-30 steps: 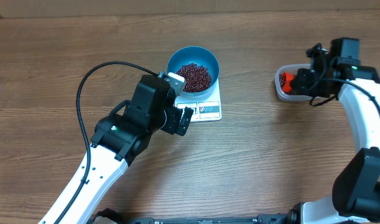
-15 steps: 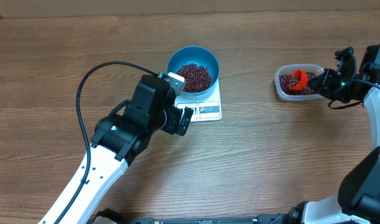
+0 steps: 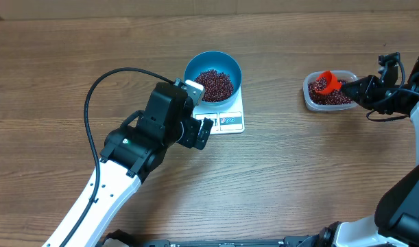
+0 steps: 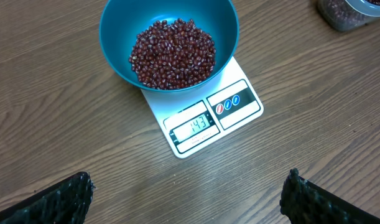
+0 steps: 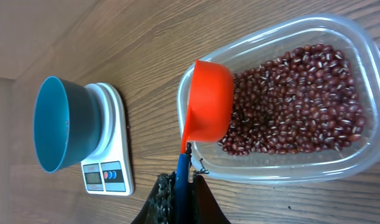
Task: Scoop item into bowl and weigh 150g on scale
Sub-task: 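Drag the red scoop through the tub beans with the right gripper, then carry the filled scoop with the right gripper over the blue bowl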
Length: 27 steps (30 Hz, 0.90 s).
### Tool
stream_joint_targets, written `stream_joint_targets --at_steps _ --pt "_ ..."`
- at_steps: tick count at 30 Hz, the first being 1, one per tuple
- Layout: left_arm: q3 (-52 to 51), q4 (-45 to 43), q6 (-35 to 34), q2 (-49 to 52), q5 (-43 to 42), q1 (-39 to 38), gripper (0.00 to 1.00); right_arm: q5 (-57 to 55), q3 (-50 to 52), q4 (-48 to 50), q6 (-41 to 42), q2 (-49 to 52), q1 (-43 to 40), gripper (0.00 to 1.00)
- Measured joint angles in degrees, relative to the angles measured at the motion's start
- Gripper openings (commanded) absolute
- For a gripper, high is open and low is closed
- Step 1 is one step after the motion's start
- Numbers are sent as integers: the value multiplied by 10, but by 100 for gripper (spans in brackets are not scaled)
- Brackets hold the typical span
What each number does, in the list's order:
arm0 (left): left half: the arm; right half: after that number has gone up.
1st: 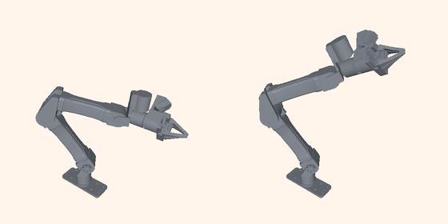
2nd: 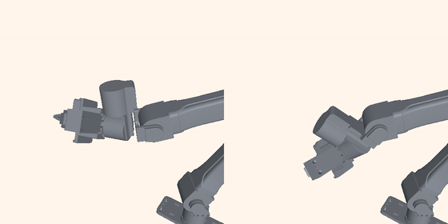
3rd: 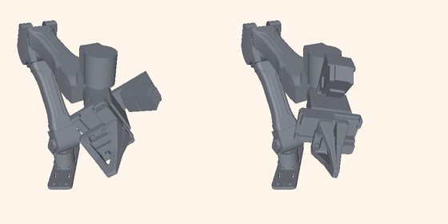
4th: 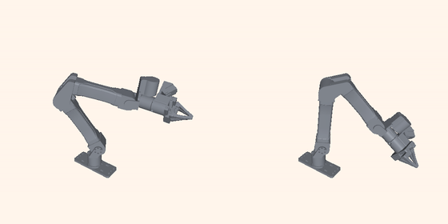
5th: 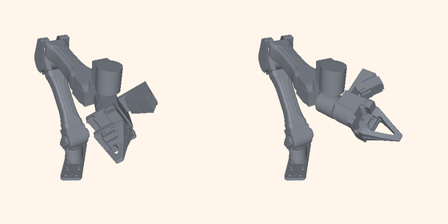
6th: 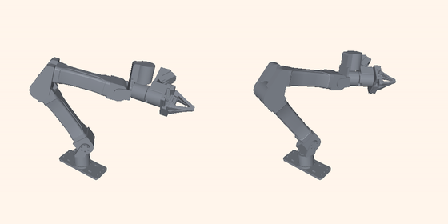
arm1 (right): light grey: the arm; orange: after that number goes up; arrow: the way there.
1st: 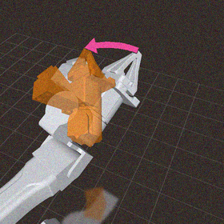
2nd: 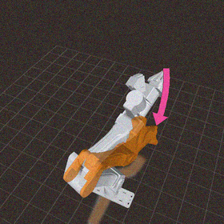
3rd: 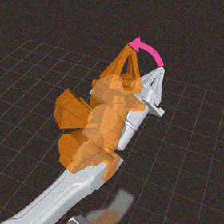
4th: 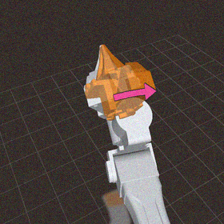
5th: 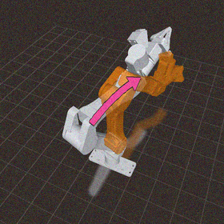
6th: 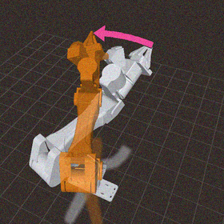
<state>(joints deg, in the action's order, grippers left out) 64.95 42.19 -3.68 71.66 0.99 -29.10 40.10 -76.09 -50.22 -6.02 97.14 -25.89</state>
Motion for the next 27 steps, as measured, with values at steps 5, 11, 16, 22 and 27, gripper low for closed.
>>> stream_joint_targets --at_steps 5,11,16,22,27 --pt "0 0 0 0 0 0 100 23 0 0 0 0 0 4" --pt "0 0 0 0 0 0 100 69 0 0 0 0 0 4" --pt "0 0 0 0 0 0 100 102 0 0 0 0 0 4" --pt "0 0 0 0 0 0 100 126 0 0 0 -7 6 3" --pt "0 0 0 0 0 0 100 135 0 6 0 -34 35 4"
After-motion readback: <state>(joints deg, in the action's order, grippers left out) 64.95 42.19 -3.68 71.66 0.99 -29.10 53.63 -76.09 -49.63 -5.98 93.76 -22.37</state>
